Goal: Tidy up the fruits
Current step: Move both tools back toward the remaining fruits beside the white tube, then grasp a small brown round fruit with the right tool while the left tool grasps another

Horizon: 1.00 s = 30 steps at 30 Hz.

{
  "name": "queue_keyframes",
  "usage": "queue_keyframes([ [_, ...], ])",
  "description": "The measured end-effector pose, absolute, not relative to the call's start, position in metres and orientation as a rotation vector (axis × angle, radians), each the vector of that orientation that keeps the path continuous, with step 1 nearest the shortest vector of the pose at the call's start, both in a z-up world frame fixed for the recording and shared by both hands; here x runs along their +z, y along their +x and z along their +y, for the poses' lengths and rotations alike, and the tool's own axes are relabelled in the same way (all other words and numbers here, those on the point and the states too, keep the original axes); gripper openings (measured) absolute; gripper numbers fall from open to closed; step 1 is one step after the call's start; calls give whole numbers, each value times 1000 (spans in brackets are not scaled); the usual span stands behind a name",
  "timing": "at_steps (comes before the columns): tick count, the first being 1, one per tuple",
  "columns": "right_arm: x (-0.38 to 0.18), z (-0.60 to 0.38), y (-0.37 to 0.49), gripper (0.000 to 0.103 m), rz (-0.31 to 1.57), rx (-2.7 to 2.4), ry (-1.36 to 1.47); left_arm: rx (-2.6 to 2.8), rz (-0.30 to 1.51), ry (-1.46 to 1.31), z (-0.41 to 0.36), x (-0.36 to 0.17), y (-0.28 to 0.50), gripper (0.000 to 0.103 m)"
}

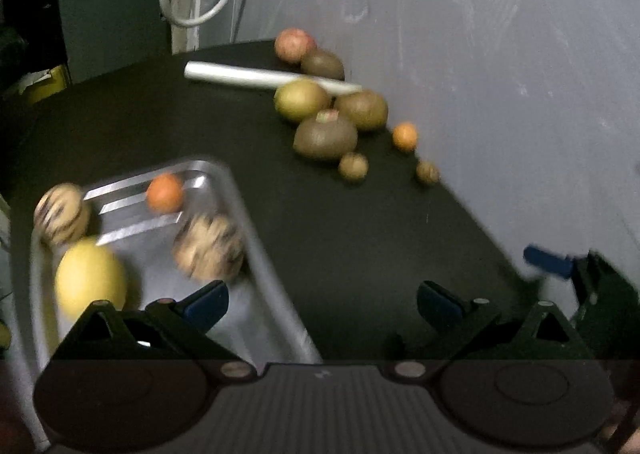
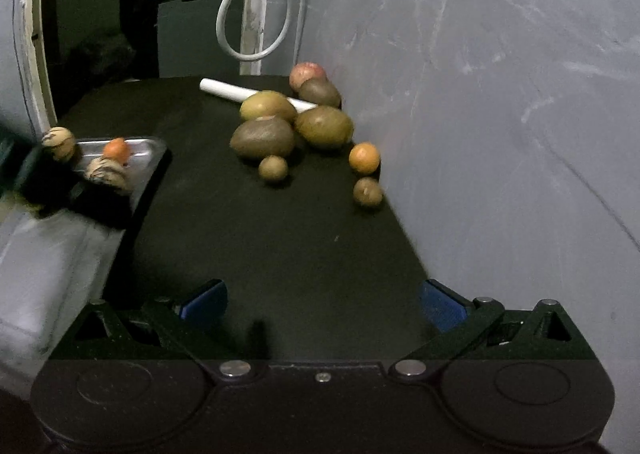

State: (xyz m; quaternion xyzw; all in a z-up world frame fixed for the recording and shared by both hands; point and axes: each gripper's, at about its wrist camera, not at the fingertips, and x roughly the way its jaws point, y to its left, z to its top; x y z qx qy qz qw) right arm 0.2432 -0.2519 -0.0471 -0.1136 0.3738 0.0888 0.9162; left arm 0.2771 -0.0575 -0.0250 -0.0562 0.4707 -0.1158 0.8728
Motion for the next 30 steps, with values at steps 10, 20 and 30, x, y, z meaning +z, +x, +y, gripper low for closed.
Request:
queue_keyframes([
  [10,-68,-252,313,92,749,161,-145,-200,969,-122,-93,-40,366,102],
  [20,-89,-250,348,74,735,24,-72,-180,1022,-148,-105,-69,404,100],
  [30,-96,-251,366,56,719,-36,-61,-207,1034,-144,-116,-79,415,75],
])
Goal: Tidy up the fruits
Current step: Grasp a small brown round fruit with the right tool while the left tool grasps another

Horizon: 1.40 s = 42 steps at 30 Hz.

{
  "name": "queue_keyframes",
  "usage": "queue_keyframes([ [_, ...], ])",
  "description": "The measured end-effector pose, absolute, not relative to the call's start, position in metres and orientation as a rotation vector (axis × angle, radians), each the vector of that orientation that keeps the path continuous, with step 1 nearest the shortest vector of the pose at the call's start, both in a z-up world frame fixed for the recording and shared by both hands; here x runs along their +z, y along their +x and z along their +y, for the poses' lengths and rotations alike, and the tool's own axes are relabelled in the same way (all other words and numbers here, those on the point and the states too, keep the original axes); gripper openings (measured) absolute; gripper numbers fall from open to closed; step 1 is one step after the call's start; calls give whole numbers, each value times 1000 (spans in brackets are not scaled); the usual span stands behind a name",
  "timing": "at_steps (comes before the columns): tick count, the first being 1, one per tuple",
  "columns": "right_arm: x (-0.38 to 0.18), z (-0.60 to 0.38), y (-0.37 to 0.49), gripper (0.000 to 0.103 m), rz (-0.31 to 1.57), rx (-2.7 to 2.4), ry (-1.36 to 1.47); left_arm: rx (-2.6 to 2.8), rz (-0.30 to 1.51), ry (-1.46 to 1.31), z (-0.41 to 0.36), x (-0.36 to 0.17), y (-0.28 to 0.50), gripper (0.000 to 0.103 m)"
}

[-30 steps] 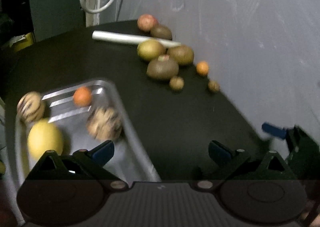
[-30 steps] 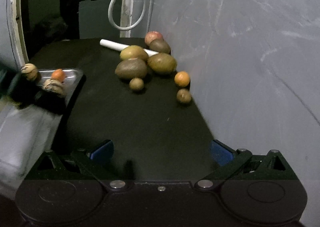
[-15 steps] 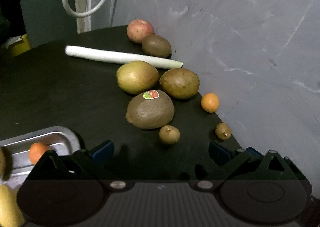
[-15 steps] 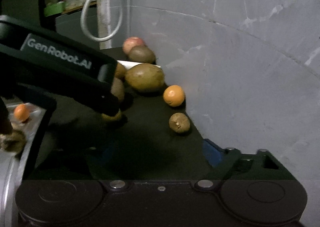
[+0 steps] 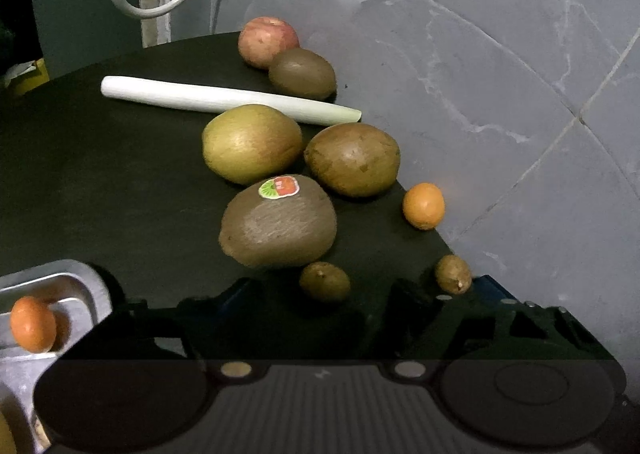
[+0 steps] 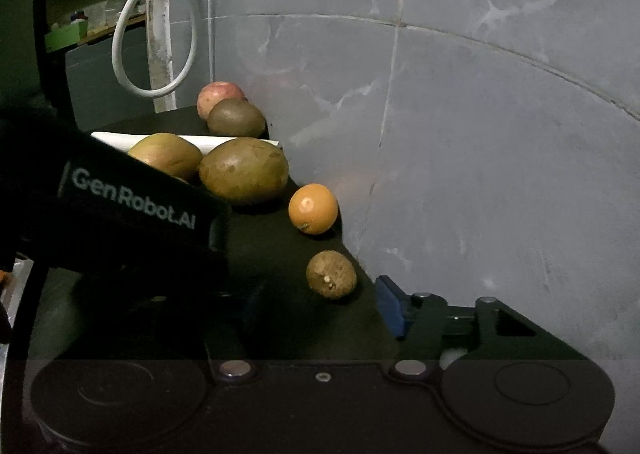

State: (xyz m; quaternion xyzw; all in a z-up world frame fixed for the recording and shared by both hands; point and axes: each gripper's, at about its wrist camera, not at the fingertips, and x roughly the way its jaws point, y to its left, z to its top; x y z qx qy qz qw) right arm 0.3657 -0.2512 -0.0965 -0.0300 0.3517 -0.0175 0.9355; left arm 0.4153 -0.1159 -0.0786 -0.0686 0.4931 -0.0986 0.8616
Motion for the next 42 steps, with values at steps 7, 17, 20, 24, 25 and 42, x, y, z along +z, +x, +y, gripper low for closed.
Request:
queue_keyframes([
  [7,-99,-254,374,37,717,-51,-37,-210,1028,-153,-118,-82,419,53],
  [17,-97,-261,370,29,725,-33,18,-225,1036,-223,-110,-84,422,31],
  [20,-96,-262,365,29,730,-19,32,-228,1041,-257,-106,-85,421,30],
  [24,-92,-262,356,29,753,27,50,-217,1065,-337,-94,-85,415,30],
  [25,-91,-261,352,29,760,39,54,-212,1069,-348,-91,-84,412,30],
  [42,-56,-210,274,29,787,262,23,-123,989,-395,-28,-37,304,30],
])
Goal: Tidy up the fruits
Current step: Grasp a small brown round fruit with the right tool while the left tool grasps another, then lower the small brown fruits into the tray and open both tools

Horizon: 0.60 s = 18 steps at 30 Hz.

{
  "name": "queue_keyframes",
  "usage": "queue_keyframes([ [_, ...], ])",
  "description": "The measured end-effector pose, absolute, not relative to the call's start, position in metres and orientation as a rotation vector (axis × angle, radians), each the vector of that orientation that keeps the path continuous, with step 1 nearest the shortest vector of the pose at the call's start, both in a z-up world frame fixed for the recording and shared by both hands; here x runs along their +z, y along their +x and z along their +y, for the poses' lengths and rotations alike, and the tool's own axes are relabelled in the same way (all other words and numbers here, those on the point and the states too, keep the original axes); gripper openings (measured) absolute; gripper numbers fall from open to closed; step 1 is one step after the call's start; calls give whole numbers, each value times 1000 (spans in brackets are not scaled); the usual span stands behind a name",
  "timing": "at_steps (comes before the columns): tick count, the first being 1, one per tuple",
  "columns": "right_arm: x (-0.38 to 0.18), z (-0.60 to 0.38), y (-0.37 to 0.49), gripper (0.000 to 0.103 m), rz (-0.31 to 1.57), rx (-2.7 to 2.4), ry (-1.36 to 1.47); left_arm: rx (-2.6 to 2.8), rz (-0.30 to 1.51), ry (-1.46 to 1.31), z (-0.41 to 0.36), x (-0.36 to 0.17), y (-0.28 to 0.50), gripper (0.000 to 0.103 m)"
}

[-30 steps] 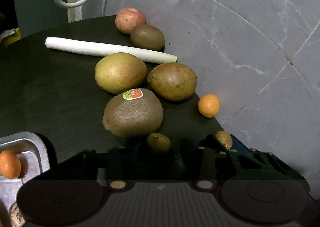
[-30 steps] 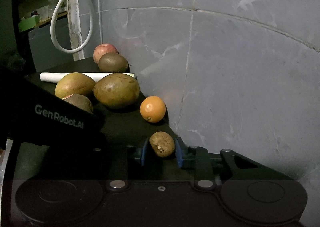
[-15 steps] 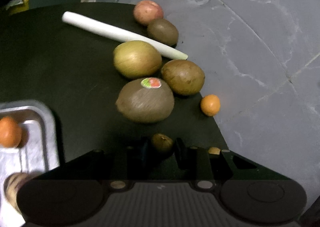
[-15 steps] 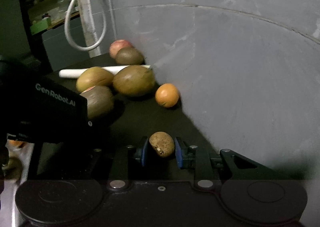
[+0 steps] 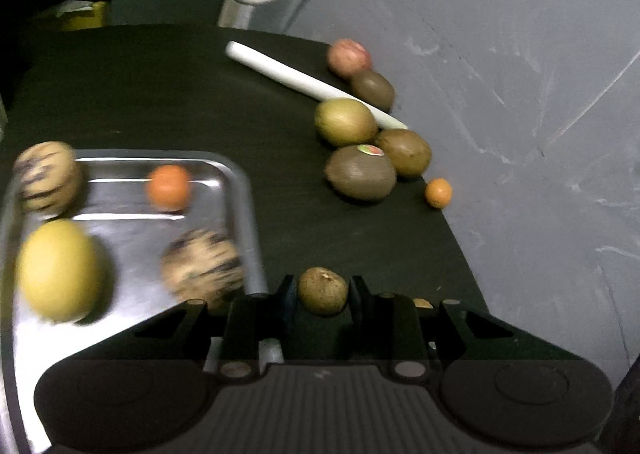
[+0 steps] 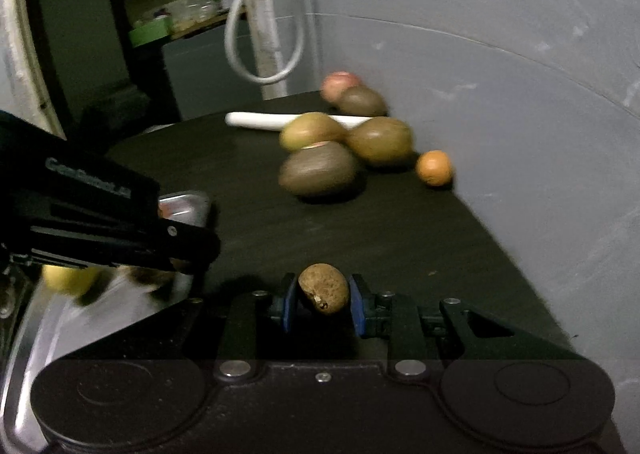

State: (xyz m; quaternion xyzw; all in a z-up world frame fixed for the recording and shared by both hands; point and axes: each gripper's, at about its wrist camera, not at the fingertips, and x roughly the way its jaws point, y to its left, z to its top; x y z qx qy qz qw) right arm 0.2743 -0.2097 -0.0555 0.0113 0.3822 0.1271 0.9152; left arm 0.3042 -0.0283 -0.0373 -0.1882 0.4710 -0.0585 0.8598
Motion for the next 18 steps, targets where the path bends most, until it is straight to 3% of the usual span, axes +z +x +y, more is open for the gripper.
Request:
queue_keyframes([
  [18,-43,-119,235,29,812,495,-91,84,964,-480,78,-46,208,30],
])
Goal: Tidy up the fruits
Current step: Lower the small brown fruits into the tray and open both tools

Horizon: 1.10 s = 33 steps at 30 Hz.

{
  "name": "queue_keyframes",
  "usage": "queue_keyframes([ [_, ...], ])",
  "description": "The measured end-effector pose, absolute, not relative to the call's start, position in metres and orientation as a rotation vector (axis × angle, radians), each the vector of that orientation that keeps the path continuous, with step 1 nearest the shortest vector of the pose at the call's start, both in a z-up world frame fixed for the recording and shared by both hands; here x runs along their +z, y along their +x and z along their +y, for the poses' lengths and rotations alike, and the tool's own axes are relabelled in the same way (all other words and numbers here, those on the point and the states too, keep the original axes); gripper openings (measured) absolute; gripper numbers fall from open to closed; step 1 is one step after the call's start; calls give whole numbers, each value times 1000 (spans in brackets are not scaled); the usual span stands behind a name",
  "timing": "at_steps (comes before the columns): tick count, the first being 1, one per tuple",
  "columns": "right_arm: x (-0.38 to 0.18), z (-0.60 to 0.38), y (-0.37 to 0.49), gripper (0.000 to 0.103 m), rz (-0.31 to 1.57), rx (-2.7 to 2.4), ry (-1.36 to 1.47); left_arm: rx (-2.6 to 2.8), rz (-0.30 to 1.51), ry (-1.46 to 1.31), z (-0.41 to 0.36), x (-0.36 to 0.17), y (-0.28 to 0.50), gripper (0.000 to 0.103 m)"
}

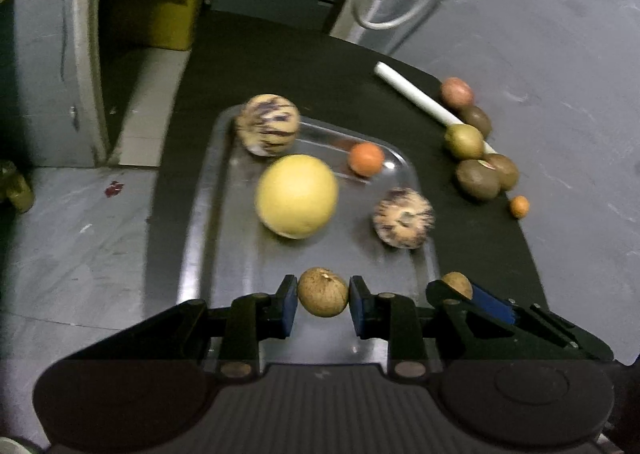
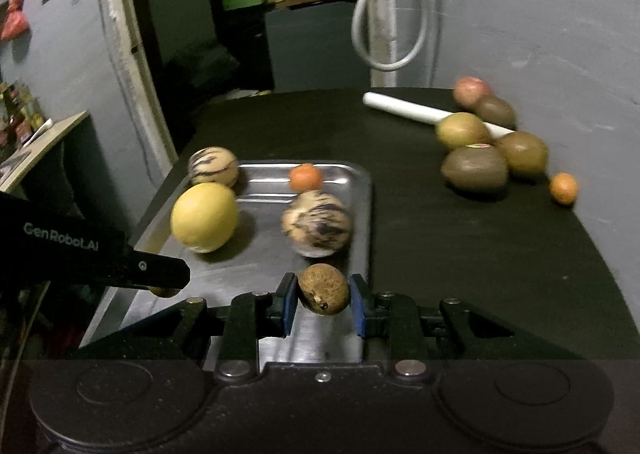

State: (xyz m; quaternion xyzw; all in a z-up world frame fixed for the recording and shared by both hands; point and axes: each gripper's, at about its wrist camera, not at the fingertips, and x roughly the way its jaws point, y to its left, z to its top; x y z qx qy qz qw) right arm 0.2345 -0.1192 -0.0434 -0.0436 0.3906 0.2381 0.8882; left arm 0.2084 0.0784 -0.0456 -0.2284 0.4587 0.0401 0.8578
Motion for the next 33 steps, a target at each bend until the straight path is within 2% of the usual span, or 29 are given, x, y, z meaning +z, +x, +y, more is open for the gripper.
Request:
queue_keyframes([
  [8,-57,-95,233,29,855,530,-153,123,974,-506,105,-60,201,30],
  [25,-69,-83,229,30,872,520,-209,72,978,-457,105,-72,204,30],
  [29,-67,-85,229,35,870,519,-205,70,984,-500,109,-70,204,31],
  [33,-60,-92,227,48,838,517,-190,59,968,-546,112,-64,202,47],
])
